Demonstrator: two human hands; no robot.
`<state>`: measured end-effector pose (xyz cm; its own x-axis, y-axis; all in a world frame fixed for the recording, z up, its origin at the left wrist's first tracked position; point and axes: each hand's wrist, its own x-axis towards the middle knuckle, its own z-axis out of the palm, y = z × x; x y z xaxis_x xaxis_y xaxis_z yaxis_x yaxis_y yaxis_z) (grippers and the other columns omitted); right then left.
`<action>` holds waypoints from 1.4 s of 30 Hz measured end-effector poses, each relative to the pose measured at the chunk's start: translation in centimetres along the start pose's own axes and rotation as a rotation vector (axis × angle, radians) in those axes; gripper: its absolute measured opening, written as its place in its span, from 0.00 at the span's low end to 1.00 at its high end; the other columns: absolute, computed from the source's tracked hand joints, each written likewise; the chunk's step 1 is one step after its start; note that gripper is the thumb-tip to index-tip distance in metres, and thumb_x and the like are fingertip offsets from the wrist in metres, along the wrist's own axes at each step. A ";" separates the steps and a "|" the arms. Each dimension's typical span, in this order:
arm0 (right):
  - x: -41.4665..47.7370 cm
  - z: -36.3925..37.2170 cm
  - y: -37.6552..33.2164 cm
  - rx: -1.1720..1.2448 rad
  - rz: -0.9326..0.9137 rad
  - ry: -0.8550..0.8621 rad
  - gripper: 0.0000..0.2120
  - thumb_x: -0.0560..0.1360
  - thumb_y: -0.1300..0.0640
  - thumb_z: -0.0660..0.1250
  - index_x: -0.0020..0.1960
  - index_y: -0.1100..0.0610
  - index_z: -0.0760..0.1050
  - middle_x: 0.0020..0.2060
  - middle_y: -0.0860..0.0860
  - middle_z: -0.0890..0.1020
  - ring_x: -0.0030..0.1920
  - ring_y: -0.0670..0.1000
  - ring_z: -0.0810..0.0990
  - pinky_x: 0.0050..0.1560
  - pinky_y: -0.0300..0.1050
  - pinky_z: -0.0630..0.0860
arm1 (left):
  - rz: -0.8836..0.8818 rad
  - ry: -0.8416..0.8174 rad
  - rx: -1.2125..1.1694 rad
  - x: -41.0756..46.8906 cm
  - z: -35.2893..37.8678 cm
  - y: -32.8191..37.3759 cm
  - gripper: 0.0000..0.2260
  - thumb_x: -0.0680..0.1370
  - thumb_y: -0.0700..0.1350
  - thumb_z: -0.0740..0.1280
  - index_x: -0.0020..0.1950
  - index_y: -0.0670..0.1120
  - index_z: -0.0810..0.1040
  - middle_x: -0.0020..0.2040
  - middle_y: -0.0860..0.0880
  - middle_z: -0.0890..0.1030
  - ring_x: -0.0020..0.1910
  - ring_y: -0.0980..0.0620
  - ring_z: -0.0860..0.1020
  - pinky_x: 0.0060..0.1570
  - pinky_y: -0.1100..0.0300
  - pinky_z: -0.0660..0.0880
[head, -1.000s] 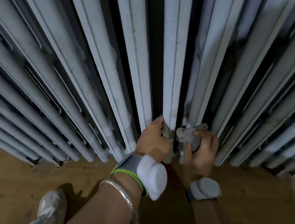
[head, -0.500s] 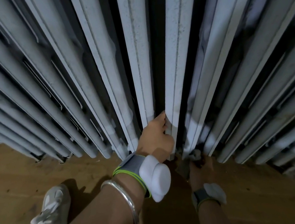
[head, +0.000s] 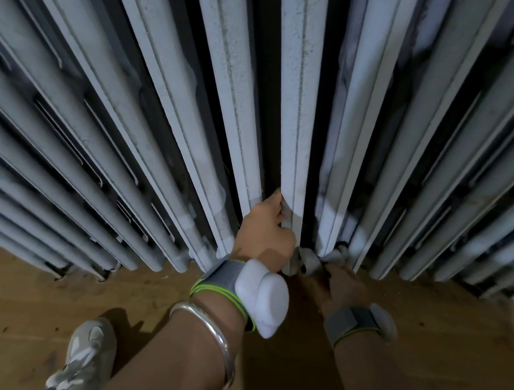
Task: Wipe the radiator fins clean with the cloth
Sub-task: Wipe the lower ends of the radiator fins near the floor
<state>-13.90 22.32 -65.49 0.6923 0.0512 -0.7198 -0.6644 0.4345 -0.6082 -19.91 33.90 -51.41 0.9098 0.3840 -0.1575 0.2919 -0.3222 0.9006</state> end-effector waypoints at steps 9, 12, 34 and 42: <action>-7.0 2.1 -3.0 0.072 -0.449 -0.034 0.09 0.73 0.69 0.67 0.52 0.60 0.77 0.42 0.54 0.81 0.42 0.52 0.80 0.38 0.41 0.77 | 0.000 -0.038 0.045 -0.3 -0.2 0.4 0.31 0.74 0.27 0.56 0.75 0.47 0.60 0.68 0.46 0.72 0.69 0.48 0.68 0.61 0.62 0.64; -9.0 2.5 -4.7 -0.124 -0.724 0.035 0.08 0.74 0.65 0.68 0.53 0.60 0.77 0.43 0.55 0.78 0.45 0.52 0.77 0.43 0.42 0.75 | 0.000 -0.051 0.041 -0.4 -0.2 0.6 0.30 0.74 0.30 0.57 0.75 0.45 0.59 0.69 0.45 0.71 0.70 0.48 0.67 0.64 0.60 0.64; 0.0 -2.1 2.5 -0.925 -1.290 0.016 0.10 0.71 0.68 0.70 0.52 0.65 0.78 0.51 0.61 0.78 0.51 0.62 0.77 0.56 0.46 0.75 | -0.038 0.014 0.050 -0.1 0.3 -0.4 0.37 0.71 0.25 0.54 0.77 0.49 0.54 0.73 0.46 0.67 0.72 0.49 0.66 0.71 0.50 0.63; -0.8 -2.9 1.5 -0.769 -0.981 -0.010 0.08 0.71 0.68 0.70 0.49 0.60 0.76 0.48 0.57 0.76 0.46 0.53 0.76 0.48 0.45 0.74 | -0.077 -0.019 0.178 -0.8 -0.3 0.6 0.21 0.77 0.31 0.58 0.69 0.45 0.68 0.64 0.46 0.73 0.65 0.48 0.71 0.68 0.54 0.64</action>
<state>-16.30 20.34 -66.77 0.9887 0.0115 0.1494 0.1442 -0.3447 -0.9276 -20.54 33.66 -50.60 0.8876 0.3979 -0.2320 0.4068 -0.4410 0.8000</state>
